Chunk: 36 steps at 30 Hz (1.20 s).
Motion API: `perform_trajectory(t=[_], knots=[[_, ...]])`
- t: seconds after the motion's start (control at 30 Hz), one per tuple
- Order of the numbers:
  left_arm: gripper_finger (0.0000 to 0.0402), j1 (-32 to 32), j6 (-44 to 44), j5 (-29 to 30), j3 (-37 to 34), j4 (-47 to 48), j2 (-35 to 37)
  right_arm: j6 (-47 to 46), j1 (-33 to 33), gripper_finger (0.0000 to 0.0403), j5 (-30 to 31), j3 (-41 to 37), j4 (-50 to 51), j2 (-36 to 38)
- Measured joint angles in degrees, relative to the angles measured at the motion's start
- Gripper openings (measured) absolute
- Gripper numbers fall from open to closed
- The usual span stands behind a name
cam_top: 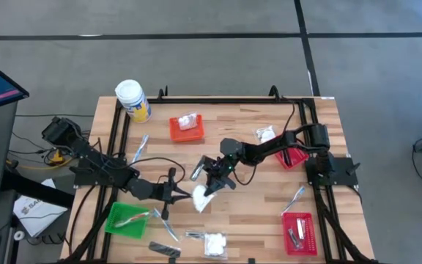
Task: Pick & Place Travel size toiletries
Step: Put the white cotton pack into the orange basket
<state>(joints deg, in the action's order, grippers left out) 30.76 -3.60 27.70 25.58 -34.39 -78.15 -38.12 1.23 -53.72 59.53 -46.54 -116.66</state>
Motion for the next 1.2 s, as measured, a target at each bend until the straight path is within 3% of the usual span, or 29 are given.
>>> perform_trajectory(t=[0.2, 0.57, 0.77, 0.93, 1.2], knots=[[0.0042, 0.0, 1.5, 2.0, -0.2, 0.3, 0.0, 3.4, 0.0, 0.0037, -0.5, 0.0, 5.9, 0.0], [0.0162, -0.1, 6.7, 5.5, -0.2, 0.3, 2.0, 4.6, 0.0, 0.0033, -2.0, 0.0, 9.0, 0.0], [0.0215, -0.3, 16.3, 5.0, -0.2, 0.4, 5.6, 7.3, 0.4, 0.0033, -1.1, 0.0, 12.6, 0.0], [0.0247, -2.7, 24.0, -0.7, -0.1, 1.0, 6.4, 12.8, 1.0, 0.0033, 6.4, 0.0, 21.5, 3.1], [0.0269, -7.3, 28.0, -2.1, -1.8, 0.9, 4.3, 25.2, -2.0, 0.0033, 28.4, 1.7, 42.0, 13.4]])
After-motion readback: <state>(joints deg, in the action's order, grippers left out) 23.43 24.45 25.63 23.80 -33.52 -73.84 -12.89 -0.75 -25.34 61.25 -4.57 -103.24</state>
